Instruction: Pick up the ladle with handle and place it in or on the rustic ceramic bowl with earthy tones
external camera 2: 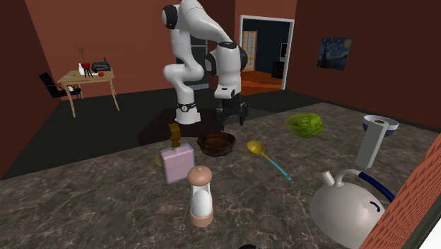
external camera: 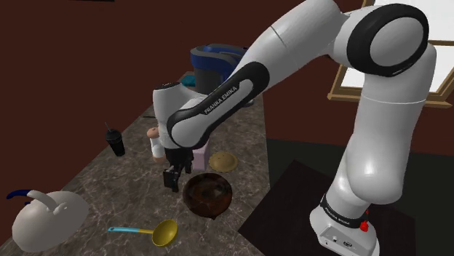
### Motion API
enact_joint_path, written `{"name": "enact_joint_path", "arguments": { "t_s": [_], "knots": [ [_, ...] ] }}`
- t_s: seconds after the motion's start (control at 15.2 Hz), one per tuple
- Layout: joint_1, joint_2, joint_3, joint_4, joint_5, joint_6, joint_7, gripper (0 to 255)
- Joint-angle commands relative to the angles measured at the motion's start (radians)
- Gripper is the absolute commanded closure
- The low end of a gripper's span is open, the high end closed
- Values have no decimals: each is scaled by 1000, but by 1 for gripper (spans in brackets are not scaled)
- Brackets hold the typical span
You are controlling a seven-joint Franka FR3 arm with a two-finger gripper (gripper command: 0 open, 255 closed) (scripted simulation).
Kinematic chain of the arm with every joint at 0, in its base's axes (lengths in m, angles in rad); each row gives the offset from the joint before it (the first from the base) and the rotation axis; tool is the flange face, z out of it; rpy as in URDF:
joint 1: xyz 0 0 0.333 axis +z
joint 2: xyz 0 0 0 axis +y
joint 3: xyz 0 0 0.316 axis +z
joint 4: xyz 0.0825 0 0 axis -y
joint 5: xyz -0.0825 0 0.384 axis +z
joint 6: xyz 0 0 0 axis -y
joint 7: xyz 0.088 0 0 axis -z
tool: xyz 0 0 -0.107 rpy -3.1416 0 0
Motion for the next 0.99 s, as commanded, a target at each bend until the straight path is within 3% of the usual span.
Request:
{"name": "enact_joint_path", "arguments": {
  "t_s": [0.0, 0.79, 0.92],
  "knots": [
    [23, 75, 7, 52, -25, 15, 21, 0],
    [203, 506, -2, 445, -145, 15, 91, 0],
    [206, 514, -4, 444, -147, 24, 93, 0]
  ]
}}
